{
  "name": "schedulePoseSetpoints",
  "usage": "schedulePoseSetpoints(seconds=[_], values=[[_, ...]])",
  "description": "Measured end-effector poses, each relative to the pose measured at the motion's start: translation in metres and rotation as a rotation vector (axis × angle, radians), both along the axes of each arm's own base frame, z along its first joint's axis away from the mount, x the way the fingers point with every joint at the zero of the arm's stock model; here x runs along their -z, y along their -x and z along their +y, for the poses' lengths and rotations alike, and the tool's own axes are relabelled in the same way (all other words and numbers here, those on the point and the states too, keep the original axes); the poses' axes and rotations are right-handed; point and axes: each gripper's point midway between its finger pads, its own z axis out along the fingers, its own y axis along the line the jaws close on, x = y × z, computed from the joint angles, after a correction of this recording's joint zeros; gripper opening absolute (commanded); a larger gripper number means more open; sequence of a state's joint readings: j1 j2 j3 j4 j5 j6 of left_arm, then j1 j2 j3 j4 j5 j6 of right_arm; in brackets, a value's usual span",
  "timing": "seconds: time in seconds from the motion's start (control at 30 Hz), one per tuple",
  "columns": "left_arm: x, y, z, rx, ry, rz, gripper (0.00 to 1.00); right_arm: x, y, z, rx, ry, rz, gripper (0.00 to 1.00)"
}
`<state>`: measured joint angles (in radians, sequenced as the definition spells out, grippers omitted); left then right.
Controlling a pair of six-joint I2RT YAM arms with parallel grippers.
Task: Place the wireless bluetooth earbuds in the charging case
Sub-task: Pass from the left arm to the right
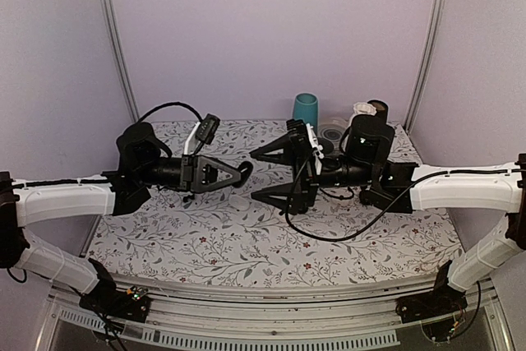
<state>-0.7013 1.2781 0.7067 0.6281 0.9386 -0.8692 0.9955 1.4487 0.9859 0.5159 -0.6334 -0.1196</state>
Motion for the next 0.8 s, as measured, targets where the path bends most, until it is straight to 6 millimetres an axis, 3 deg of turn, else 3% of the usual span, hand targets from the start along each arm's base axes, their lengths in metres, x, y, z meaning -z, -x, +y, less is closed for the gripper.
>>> schedulePoseSetpoints(seconds=[0.47,0.63,0.8], values=[[0.003,0.022,-0.008,0.114,-0.002,0.024,0.10,0.016,0.003,-0.003,-0.067,0.028,-0.058,0.82],[0.000,0.012,-0.009,0.050,0.004,0.028,0.12,0.016,-0.017,-0.009,0.079,-0.010,-0.046,0.82],[-0.010,-0.013,-0.006,-0.114,0.028,0.039,0.14,0.018,-0.035,-0.014,0.262,-0.062,-0.016,0.82]])
